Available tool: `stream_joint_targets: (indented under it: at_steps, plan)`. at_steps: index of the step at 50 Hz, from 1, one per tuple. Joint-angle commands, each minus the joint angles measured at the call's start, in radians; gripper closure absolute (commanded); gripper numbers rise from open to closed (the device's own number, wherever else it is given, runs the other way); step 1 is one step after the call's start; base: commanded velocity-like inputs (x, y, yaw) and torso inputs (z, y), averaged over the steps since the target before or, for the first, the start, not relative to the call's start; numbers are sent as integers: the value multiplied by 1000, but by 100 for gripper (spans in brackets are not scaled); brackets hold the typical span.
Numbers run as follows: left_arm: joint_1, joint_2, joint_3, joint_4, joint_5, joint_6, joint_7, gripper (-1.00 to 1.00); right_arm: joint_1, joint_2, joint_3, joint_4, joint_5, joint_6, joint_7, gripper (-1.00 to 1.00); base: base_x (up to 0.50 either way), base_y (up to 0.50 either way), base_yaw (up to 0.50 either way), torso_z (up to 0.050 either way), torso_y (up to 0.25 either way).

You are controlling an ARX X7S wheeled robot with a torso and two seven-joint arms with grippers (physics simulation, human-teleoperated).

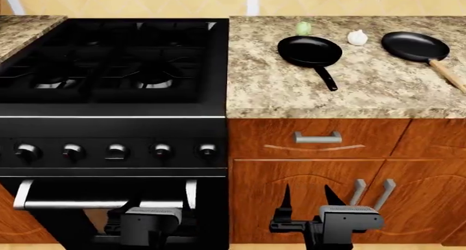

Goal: Place both pans onto different burners. Then place the brussel sprout and the dumpling on different pans.

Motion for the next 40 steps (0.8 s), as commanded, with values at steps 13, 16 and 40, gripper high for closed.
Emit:
stream_joint_targets:
  at_steps: [13,16,40]
  plan:
    - [-4,-30,42,-21,-17,6,-36,-100,8,28,-32,24,30,2,43,-100,0,-500,0,0,0]
    - [-5,-32,45,-22,-20,5,-43,-100,7,31,-34,25,31,1,50,-100,0,-500,0,0,0]
    - [-19,-53,71,-45,-22,-13,-90,-100,8,60,-67,12,35,14,92,-100,0,-500,0,0,0]
